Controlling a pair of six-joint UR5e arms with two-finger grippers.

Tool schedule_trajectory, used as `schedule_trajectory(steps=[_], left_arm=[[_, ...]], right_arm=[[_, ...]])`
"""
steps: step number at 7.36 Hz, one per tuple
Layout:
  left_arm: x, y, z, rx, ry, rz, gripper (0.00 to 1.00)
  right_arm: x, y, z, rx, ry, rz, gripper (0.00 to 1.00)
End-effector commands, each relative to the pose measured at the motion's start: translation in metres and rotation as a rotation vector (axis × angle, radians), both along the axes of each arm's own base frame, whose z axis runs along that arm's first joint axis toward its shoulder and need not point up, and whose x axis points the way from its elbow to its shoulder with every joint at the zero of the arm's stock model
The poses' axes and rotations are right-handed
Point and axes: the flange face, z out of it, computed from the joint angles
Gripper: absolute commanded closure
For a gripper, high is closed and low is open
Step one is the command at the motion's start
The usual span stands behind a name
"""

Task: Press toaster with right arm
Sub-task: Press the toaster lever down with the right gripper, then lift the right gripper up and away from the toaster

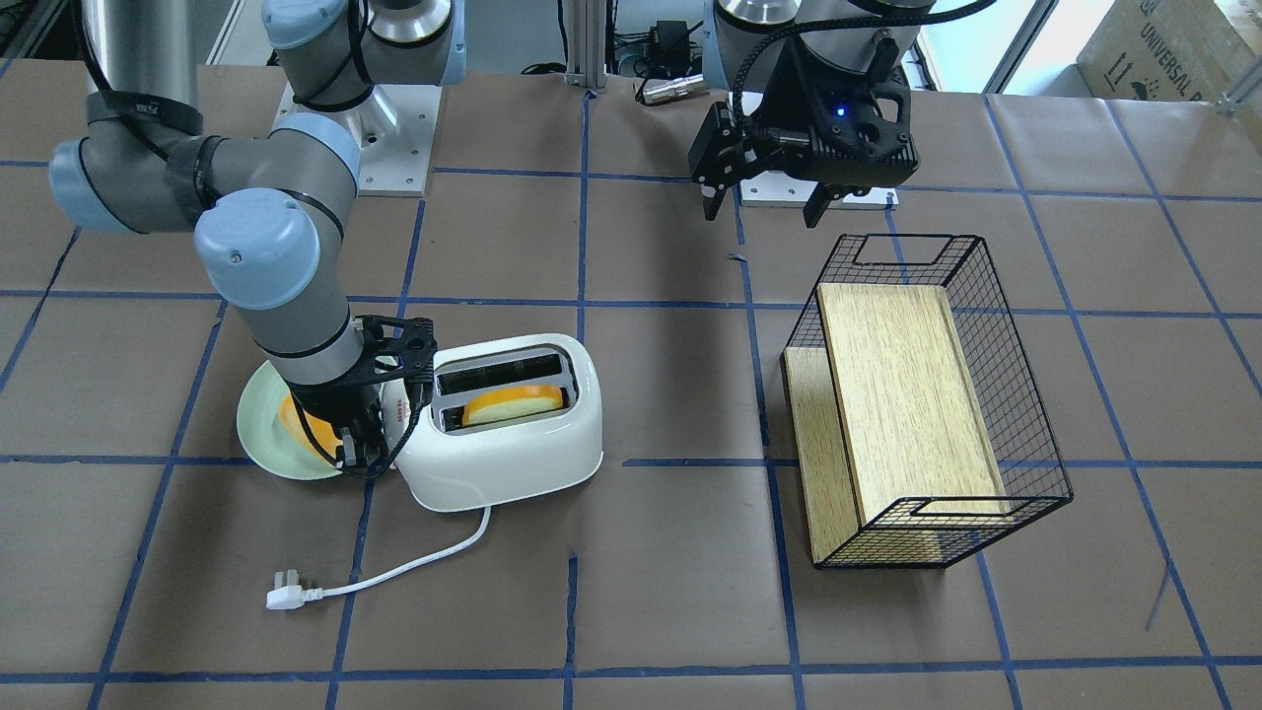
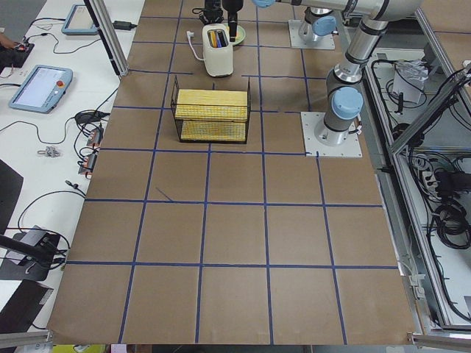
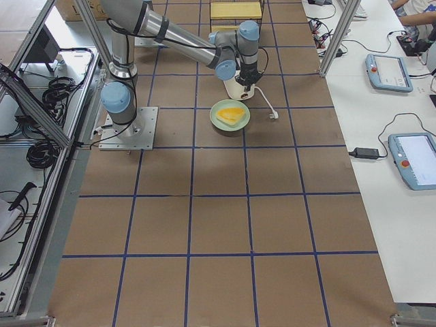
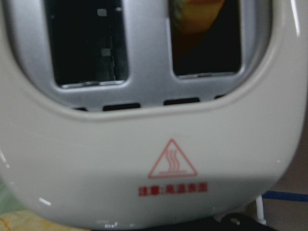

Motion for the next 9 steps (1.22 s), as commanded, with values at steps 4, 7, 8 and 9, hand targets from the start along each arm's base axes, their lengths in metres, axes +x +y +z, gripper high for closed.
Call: schedule_trajectory(steps=[4,7,8,9], left_arm=[[0.0,0.0,0.0,0.0,0.0,0.0,0.0],[0.0,0.0,0.0,0.0,0.0,0.0,0.0],[0.0,0.0,0.001,-0.001,0.0,0.0,0.0],[0.0,0.0,0.0,0.0,0.0,0.0,0.0]], right_arm=[[-0.003,-0.001,-0.002,0.004,-0.003,-0.008,0.99],[-0.003,-0.012,0.03,-0.024,-0.002,-0.042,0.98],[-0.001,-0.016,0.068,0.005,-0.006,-0.097,0.98],[-0.001,-0.018,0.119,0.015,-0.009,-0.188,0.97]])
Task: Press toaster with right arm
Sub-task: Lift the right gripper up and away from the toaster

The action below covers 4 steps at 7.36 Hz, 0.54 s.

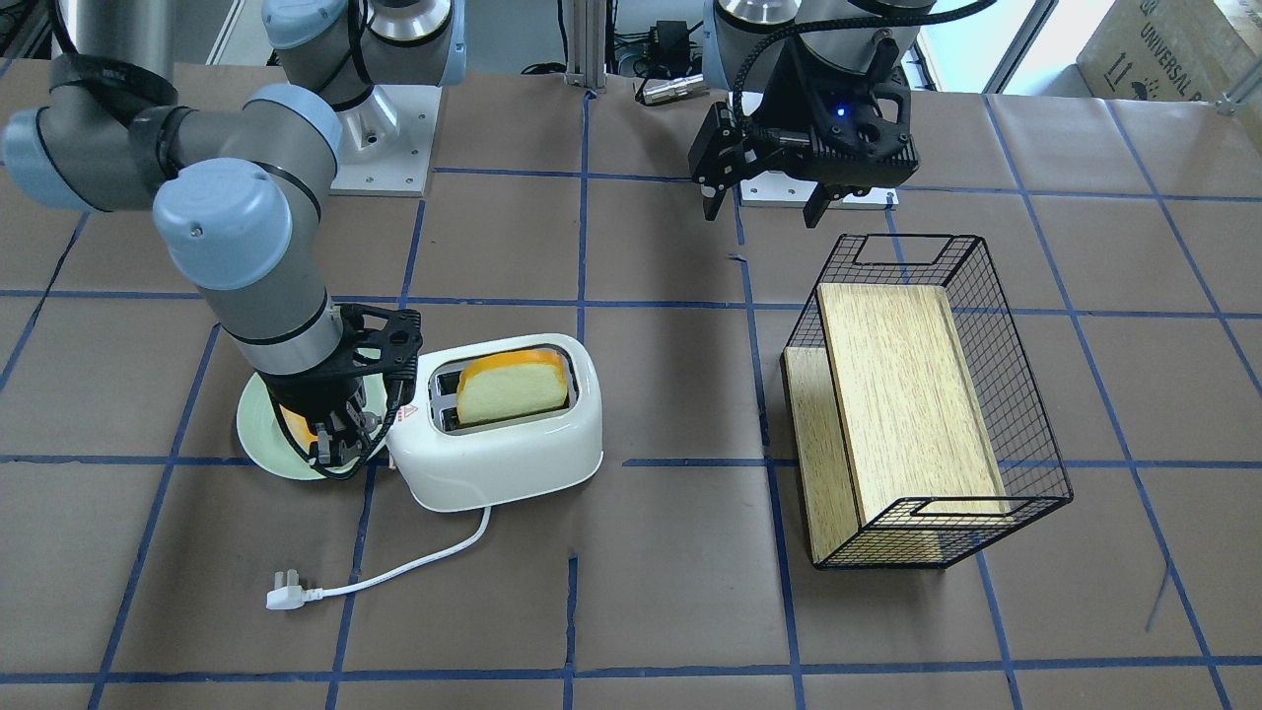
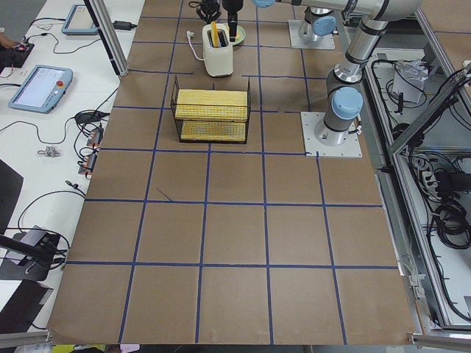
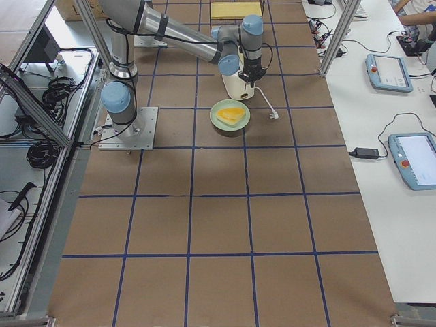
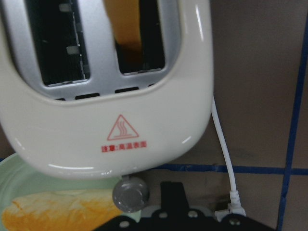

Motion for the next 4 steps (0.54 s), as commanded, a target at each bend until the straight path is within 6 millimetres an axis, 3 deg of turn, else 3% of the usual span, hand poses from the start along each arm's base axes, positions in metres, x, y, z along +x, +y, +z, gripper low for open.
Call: schedule_trajectory(steps=[1,2,3,4], left_arm=[[0.0,0.0,0.0,0.001,0.0,0.0,0.0],[0.0,0.0,0.0,-0.001,0.0,0.0,0.0],[0.0,0.0,0.0,-0.001,0.0,0.0,0.0],[0.0,0.0,0.0,0.001,0.0,0.0,0.0]], right_arm=[[0.001,-0.003,0.093,0.036,-0.015,-0.206,0.95],[0.005,-0.005,0.116,0.034,-0.026,-0.32,0.94],[0.01,0.006,0.137,0.033,-0.032,-0.437,0.93],[0.011,0.025,0.161,0.015,-0.051,-0.707,0.92]])
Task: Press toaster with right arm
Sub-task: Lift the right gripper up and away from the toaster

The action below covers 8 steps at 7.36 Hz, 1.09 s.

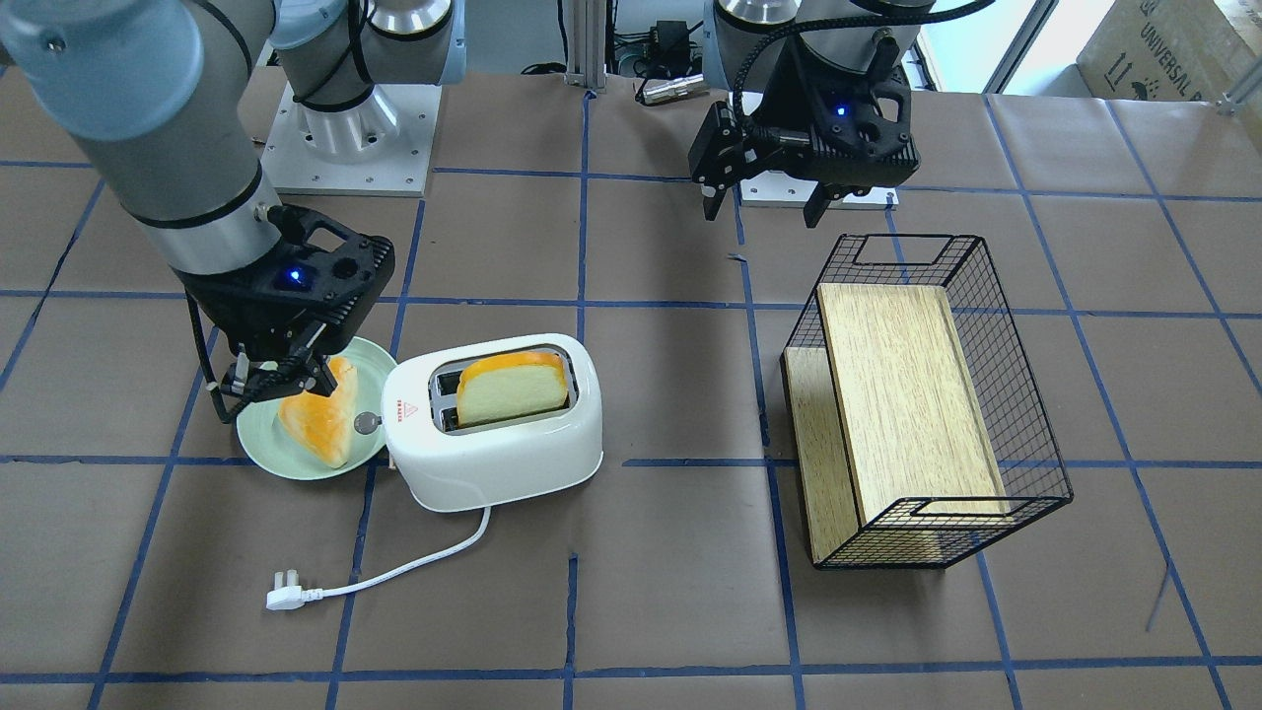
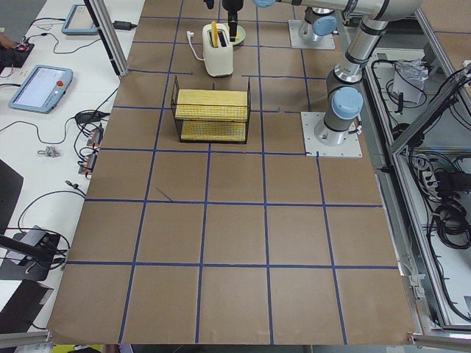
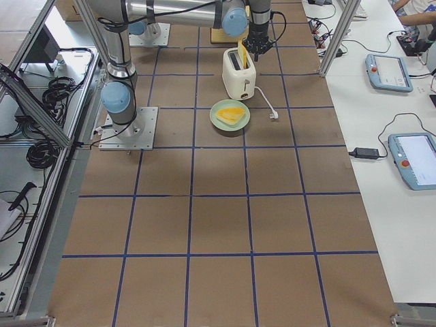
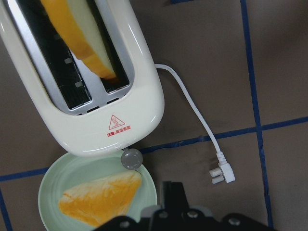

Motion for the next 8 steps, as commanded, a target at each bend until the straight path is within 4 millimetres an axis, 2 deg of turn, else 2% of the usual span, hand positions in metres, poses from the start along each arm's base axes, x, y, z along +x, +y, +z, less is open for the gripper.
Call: schedule_trajectory(steps=[1,2,3,4,5,7,8], left_arm=[[0.0,0.0,-0.001,0.001,0.0,0.0,0.0],[0.0,0.0,-0.001,0.001,0.0,0.0,0.0],[0.0,0.0,-0.001,0.001,0.0,0.0,0.0],[0.0,0.0,-0.001,0.001,0.0,0.0,0.0],[0.0,0.0,-0.001,0.001,0.0,0.0,0.0],[0.0,0.0,-0.001,0.001,0.0,0.0,0.0],[0.0,0.0,0.0,0.0,0.0,0.0,0.0]], right_arm=[[0.0,0.031,0.044,-0.027,-0.008,-0.43,0.92],[0.0,0.035,0.049,0.002,-0.008,-0.566,0.92],[0.0,0.046,0.045,0.092,0.0,-0.849,0.92],[0.001,0.044,0.056,0.08,-0.014,-0.911,0.92],[-0.005,0.042,0.052,0.1,-0.002,-0.955,0.8],[-0.012,0.041,0.053,0.085,0.009,-1.051,0.0],[-0.011,0.039,0.054,0.085,0.009,-1.054,0.0]])
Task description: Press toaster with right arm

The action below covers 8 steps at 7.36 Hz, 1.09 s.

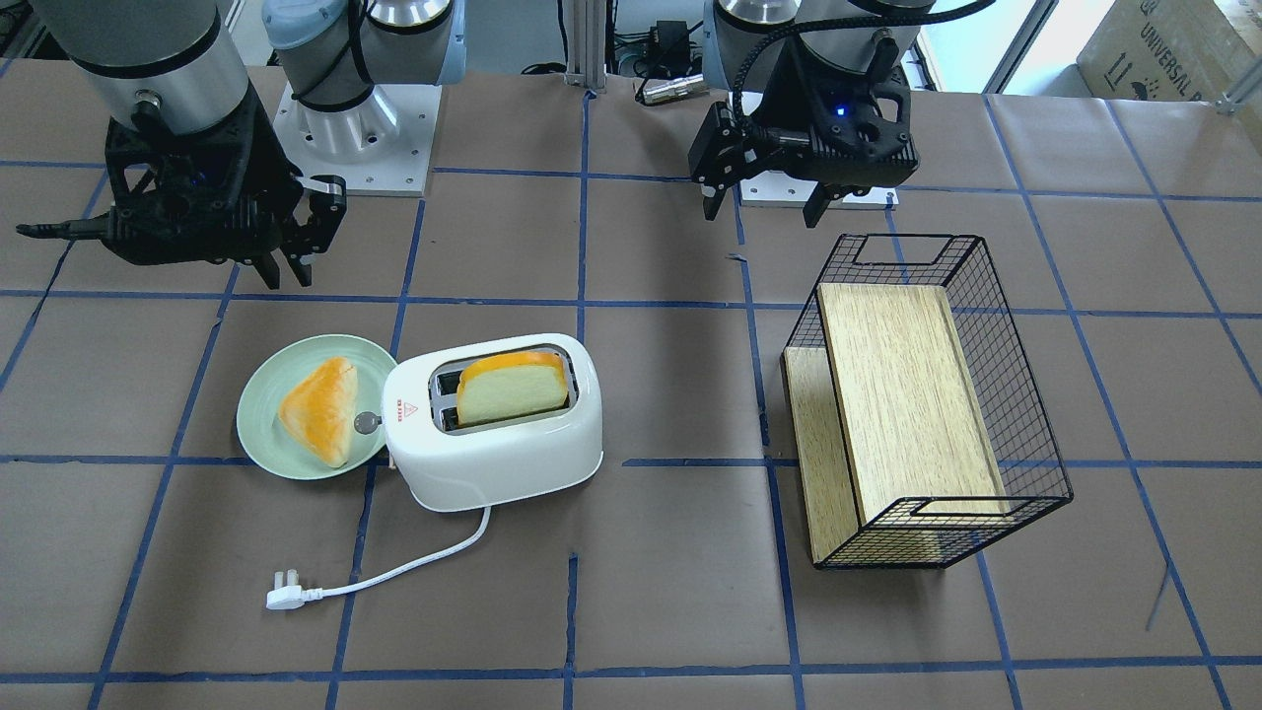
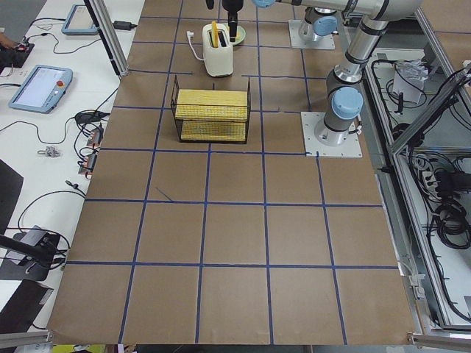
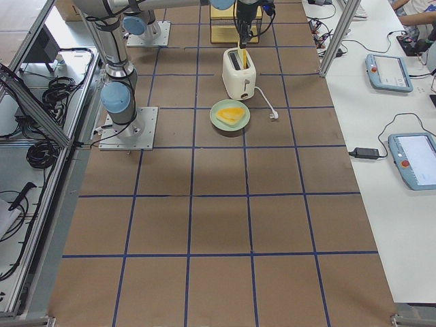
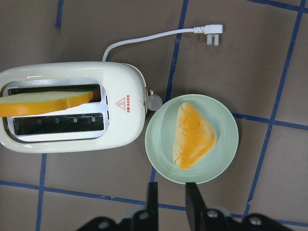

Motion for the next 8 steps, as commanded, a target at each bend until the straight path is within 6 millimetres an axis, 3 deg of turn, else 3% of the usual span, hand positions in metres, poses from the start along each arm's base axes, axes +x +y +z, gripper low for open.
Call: schedule_trajectory(steps=[1,8], left_arm=[[0.0,0.0,-0.0001,0.0,0.0,0.0,0.0],[0.0,0.0,-0.0001,0.0,0.0,0.0,0.0]], right_arm=[[0.0019,-0.0008,-0.0031,0.006,-0.004,-0.052,0.0],[-0.0029,-0.0041,-0.003,-0.004,0.005,-0.098,0.0]])
